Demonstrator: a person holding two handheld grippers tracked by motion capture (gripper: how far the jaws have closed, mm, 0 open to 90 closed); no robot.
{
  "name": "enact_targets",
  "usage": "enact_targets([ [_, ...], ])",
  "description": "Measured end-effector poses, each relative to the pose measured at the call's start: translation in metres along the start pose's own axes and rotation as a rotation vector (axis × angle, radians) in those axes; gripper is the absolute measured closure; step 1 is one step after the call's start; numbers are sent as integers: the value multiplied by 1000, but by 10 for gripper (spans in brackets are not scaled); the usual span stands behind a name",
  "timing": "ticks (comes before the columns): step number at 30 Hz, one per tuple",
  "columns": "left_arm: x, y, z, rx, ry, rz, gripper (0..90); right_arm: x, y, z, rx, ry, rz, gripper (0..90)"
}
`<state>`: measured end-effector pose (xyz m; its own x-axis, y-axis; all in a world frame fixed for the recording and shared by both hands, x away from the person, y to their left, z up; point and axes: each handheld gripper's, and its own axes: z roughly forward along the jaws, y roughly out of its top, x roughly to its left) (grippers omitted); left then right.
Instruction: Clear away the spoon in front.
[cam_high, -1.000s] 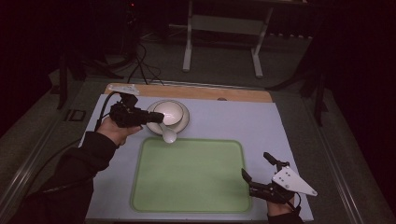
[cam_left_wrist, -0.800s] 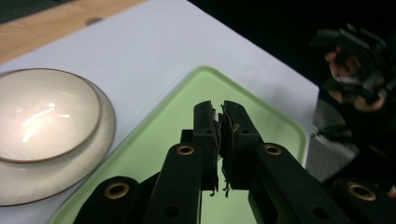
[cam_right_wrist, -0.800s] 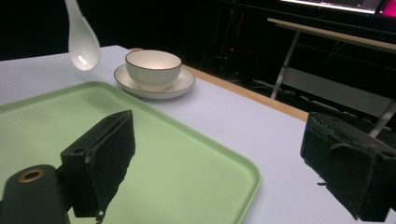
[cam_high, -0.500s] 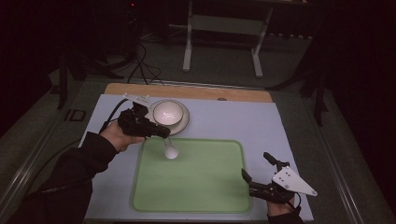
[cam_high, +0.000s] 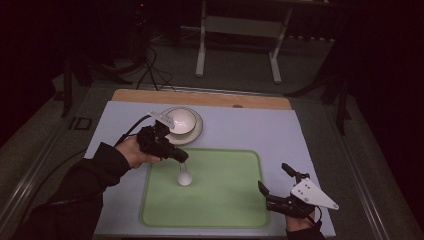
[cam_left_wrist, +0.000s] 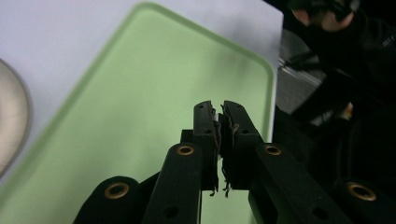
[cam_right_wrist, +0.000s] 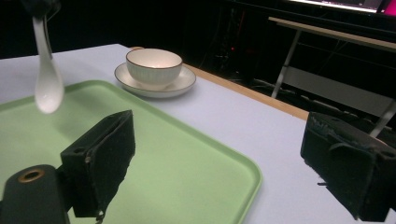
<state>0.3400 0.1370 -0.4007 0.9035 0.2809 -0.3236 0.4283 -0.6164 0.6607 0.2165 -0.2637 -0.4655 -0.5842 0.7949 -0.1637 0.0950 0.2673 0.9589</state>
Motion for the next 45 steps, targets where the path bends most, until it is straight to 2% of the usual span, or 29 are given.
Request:
enact_targets([
  [13,1,-8,34,154,-120,32,843,0,0,0,0,2,1,101],
  [16,2,-11,40,159,-150,28,843,0,0,1,2,4,1,101],
  [22,7,-15,48,181,-184,17,842,0,-1,1,6,6,0,101],
  [24,7,-15,48,181,-184,17,842,0,-1,1,6,5,-1,101],
  [26,10,-17,49,177,-206,11,842,0,-1,1,6,4,0,101],
  [31,17,-22,50,135,-219,17,834,0,-1,1,8,7,-3,101],
  [35,23,-27,50,101,-206,9,810,0,-1,1,8,6,-3,101],
  [38,33,-37,52,54,-180,-6,783,-1,-1,1,11,6,-1,101],
  [42,44,-45,55,29,-171,-37,759,-1,-1,2,11,9,-2,101],
  [45,52,-51,57,6,-156,-44,741,-1,-1,2,13,8,-3,101],
])
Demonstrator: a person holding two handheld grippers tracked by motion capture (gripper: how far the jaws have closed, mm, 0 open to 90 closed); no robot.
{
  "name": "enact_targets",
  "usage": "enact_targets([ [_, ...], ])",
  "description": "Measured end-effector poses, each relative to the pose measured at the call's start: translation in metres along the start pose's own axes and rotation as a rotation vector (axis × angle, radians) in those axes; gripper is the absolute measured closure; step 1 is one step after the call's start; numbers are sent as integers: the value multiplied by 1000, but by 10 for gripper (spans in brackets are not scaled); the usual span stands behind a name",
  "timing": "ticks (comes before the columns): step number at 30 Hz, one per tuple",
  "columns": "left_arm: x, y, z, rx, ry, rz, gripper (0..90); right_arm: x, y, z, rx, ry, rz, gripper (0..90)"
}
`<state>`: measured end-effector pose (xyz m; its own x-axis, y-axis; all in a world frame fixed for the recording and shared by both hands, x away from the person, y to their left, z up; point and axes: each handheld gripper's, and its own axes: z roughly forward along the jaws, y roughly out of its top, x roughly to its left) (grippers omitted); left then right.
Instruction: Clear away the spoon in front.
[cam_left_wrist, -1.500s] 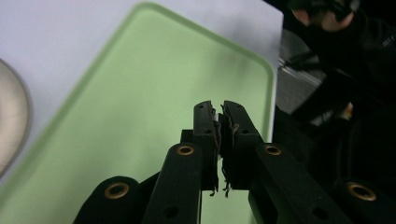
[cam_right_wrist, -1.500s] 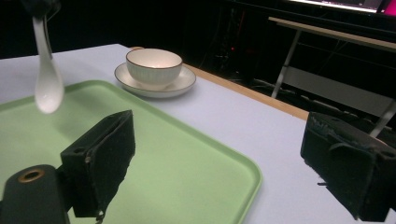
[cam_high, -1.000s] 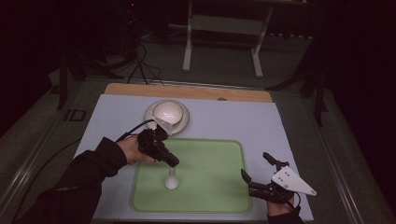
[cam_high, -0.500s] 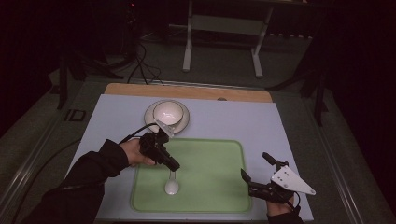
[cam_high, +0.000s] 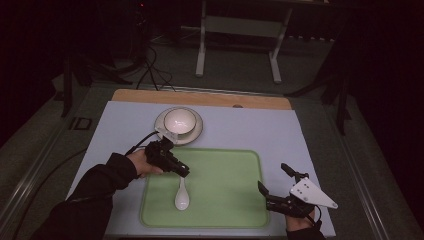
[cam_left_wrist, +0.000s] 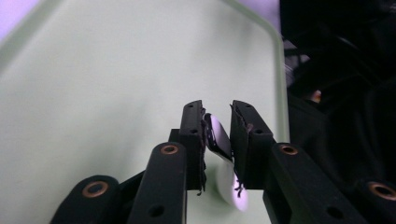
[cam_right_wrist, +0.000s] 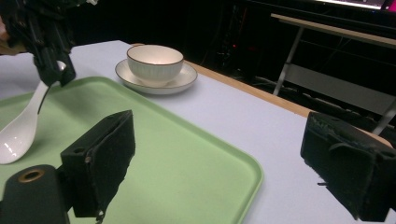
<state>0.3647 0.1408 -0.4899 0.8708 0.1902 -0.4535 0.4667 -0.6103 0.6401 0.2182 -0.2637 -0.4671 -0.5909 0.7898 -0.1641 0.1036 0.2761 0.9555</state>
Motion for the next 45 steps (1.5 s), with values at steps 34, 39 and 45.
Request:
enact_targets([
  [34,46,-25,31,-75,188,-106,595,0,-1,3,15,32,3,101],
  [39,46,-24,31,-79,209,-100,582,0,-1,4,17,35,2,101],
  [45,42,-22,26,-109,225,-88,582,0,-1,3,16,36,2,101],
])
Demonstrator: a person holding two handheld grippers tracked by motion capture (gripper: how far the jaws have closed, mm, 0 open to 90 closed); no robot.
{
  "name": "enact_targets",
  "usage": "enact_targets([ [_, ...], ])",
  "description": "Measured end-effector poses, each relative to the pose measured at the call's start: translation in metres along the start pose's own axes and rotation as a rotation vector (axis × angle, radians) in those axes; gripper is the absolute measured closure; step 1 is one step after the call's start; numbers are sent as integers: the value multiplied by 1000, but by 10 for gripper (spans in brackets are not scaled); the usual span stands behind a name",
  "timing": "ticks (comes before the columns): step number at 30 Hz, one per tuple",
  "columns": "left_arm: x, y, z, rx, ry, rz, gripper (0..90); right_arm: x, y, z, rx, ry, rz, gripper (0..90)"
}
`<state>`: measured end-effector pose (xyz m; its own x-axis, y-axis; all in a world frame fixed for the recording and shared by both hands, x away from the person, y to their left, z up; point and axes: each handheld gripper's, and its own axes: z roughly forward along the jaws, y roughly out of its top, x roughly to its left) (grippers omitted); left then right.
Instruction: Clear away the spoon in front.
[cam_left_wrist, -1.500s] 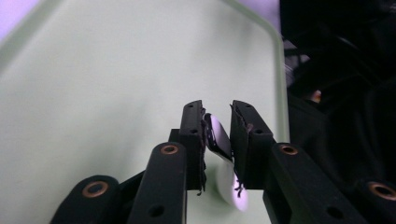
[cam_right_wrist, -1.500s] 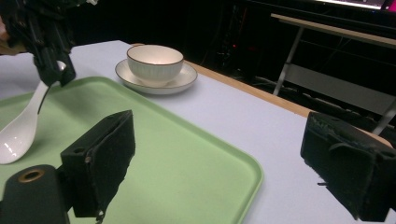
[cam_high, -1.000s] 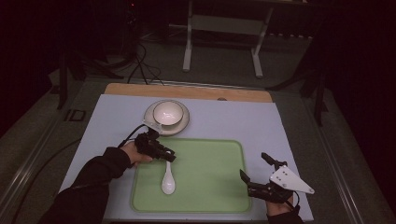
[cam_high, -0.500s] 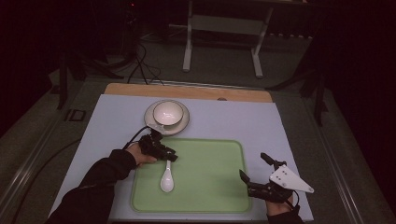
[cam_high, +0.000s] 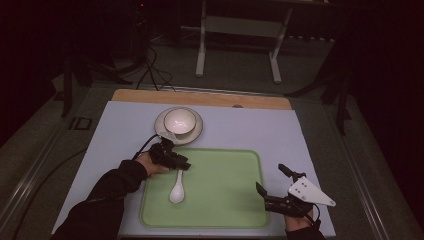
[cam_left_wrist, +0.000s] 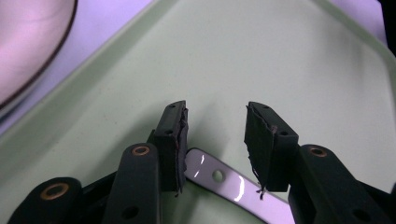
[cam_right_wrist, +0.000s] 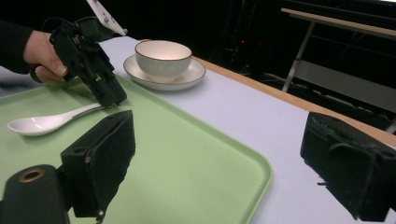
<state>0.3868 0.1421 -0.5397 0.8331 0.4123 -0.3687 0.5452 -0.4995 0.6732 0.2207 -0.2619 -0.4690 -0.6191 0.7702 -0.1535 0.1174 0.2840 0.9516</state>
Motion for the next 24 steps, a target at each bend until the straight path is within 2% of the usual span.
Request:
enact_targets([
  [4,-8,5,-9,-26,5,16,582,0,0,0,0,-1,-1,102],
  [9,-25,14,-24,-52,18,39,530,1,1,-1,-2,-5,-2,101],
  [12,-36,18,-35,-81,48,55,506,1,1,-1,-3,-6,-2,101],
  [14,-44,20,-41,-97,83,62,436,0,1,-1,-5,-7,-2,101],
  [16,-49,22,-47,-100,106,68,411,0,1,-1,-7,-8,0,101],
  [19,-56,23,-54,-110,140,54,307,1,1,-1,-7,-8,-1,101],
  [22,-60,23,-60,-119,124,56,194,1,1,-1,-6,-9,-3,101],
  [23,-62,23,-62,-119,115,63,119,1,1,-1,-6,-9,-3,101],
  [24,-63,23,-64,-128,113,65,100,1,1,-1,-6,-9,-3,101],
])
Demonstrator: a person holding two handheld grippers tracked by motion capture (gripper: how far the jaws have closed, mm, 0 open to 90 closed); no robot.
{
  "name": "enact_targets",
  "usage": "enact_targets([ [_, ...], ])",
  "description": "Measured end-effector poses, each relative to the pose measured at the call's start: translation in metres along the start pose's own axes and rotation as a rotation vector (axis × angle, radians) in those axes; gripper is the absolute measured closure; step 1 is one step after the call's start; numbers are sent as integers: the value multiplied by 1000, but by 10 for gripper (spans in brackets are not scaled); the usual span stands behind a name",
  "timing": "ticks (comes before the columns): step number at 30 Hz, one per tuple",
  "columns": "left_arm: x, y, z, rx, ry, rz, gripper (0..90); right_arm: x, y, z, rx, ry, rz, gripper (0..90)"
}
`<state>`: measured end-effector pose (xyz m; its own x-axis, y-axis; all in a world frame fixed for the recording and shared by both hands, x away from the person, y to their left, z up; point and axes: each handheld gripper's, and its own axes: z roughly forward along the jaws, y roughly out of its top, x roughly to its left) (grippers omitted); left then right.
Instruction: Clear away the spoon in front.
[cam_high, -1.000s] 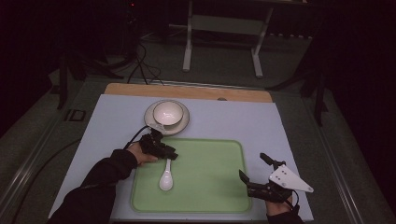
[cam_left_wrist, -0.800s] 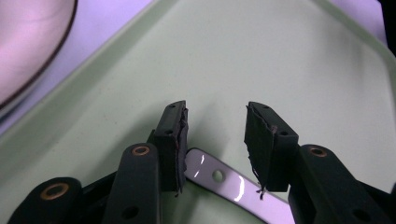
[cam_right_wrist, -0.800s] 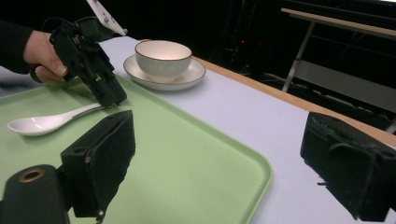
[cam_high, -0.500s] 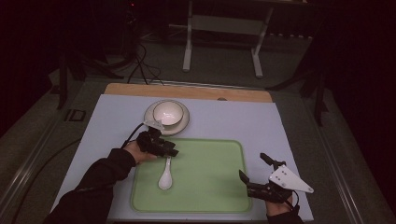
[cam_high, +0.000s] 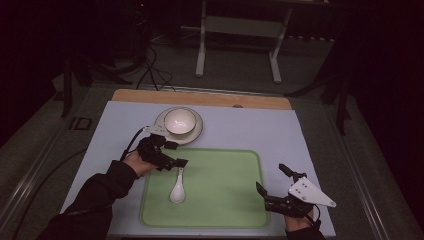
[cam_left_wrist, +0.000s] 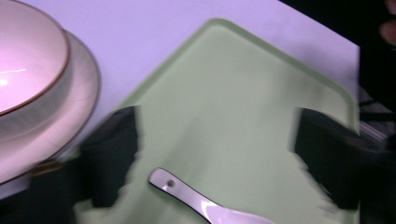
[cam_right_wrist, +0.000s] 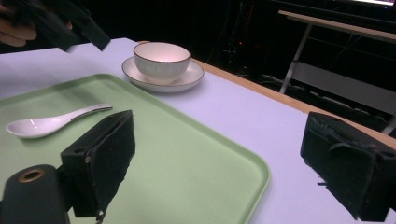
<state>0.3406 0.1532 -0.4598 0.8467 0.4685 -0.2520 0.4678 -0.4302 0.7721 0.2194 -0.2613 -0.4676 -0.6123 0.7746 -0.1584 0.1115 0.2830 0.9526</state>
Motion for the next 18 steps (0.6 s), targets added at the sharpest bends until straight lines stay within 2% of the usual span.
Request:
enact_targets([
  [1,-1,0,-2,-8,1,-4,93,0,0,0,1,0,0,101],
  [3,-4,0,-6,-9,-3,8,0,0,0,1,3,1,1,101],
  [5,-7,-1,-11,-26,30,15,0,0,0,1,5,2,3,101],
  [9,-10,-6,-22,-58,52,17,0,0,-1,1,4,1,0,101],
  [14,-15,-15,-33,-65,66,29,0,1,0,1,4,4,-1,101],
  [18,-17,-24,-41,-81,68,23,0,1,0,1,1,5,-1,101],
])
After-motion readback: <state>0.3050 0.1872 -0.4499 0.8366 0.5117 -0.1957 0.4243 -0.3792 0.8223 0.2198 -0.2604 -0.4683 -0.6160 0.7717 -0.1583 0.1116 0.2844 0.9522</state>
